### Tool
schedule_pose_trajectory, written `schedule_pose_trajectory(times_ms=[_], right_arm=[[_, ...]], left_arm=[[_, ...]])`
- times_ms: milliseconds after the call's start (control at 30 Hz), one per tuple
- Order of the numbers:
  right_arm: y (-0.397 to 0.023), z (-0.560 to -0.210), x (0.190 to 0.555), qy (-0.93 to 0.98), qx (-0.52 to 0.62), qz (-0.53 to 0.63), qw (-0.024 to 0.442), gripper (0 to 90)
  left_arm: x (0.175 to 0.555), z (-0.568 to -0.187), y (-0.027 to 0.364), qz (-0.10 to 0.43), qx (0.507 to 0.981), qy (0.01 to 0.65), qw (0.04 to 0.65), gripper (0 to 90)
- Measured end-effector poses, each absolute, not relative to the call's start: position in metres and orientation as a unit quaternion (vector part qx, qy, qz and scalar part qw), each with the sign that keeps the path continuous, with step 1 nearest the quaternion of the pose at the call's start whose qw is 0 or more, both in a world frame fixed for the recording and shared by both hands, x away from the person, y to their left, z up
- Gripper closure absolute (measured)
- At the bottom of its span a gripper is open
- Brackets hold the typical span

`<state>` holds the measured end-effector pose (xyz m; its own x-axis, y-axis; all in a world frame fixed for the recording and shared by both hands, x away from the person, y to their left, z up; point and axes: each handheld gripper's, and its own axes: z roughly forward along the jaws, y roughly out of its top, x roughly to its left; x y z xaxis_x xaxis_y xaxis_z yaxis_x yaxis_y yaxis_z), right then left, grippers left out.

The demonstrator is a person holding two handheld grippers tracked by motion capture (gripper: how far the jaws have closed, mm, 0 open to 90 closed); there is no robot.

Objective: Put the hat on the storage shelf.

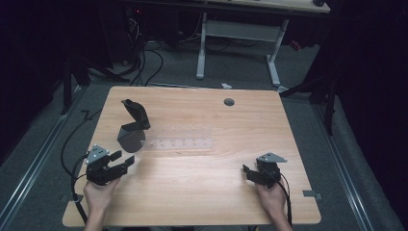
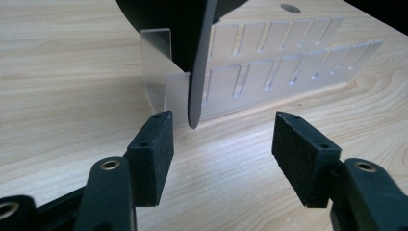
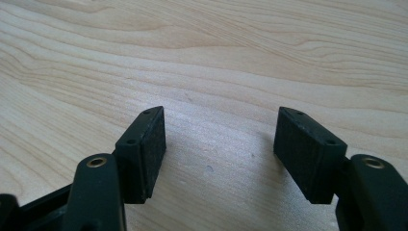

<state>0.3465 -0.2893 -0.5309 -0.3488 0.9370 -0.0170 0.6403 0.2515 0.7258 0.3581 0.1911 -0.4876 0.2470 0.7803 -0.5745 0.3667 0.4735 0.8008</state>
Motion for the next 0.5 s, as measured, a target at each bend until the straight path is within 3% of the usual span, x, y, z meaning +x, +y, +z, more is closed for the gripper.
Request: schedule_pose_trajectory(times_ms=[500], right_arm=[[-0.289,-0.531,0.347,0.756,0.521,0.320,0.232,36.1]], left_arm=[[0.351,-0.511,0.168,0.149,0.521,0.585,0.603,40.1]])
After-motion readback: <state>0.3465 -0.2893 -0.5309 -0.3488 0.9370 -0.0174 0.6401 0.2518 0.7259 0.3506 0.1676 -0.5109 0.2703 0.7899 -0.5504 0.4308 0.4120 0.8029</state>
